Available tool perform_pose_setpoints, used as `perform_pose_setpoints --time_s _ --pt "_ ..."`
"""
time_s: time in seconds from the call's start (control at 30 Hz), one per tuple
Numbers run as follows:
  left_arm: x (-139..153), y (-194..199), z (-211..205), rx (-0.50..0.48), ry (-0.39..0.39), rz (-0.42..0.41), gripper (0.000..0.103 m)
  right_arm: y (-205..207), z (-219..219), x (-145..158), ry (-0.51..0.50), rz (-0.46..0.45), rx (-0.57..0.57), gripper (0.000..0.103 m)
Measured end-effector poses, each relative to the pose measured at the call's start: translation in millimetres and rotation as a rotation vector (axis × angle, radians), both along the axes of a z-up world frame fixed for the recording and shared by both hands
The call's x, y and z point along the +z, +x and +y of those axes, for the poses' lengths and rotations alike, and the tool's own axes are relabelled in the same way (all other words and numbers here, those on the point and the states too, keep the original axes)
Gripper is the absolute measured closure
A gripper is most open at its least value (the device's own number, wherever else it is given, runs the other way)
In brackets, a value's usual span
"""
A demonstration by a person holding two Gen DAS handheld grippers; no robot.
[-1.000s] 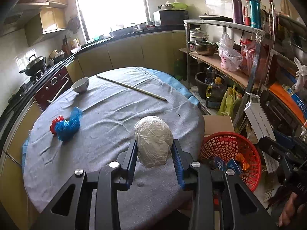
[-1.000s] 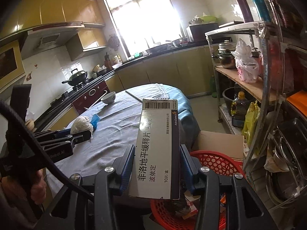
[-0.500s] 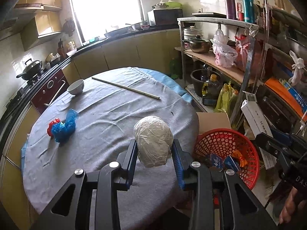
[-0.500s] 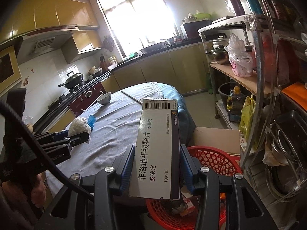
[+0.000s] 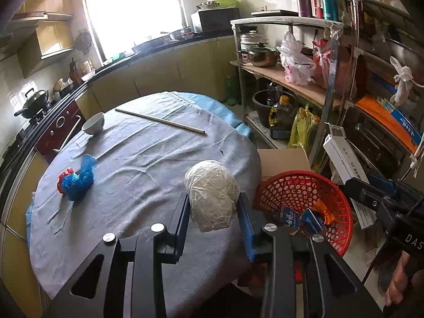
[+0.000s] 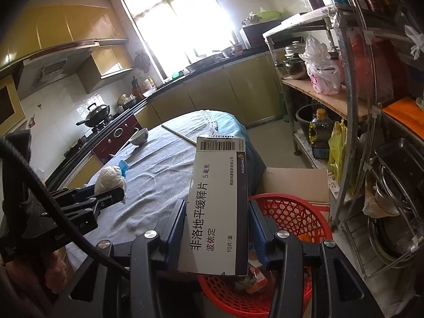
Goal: Collect trash
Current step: 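Carry the tissue ball and medicine box over to the red basket, then lower both tools into the red basket and open them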
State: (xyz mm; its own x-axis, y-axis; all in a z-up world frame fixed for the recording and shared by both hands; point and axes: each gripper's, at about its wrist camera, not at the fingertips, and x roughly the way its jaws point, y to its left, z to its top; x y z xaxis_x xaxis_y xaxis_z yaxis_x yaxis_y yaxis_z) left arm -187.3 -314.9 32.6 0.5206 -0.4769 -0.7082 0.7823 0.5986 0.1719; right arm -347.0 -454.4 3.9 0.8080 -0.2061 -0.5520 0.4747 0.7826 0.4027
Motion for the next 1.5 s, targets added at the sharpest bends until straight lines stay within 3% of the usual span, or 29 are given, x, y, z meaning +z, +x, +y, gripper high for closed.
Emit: perform_pose_setpoints --time_s 0.47,1.5 --pt "-11.9 -22.0 -21.1 -0.076 0.041 -0.008 0.066 -7.5 -9.5 -14.1 0.043 0.019 -0.025 0.054" --pt "-46.6 -43.5 -41.7 -0.233 0.048 0.119 0.066 -22.1 -36.0 -49.5 0.179 0.062 -0.09 0.054"
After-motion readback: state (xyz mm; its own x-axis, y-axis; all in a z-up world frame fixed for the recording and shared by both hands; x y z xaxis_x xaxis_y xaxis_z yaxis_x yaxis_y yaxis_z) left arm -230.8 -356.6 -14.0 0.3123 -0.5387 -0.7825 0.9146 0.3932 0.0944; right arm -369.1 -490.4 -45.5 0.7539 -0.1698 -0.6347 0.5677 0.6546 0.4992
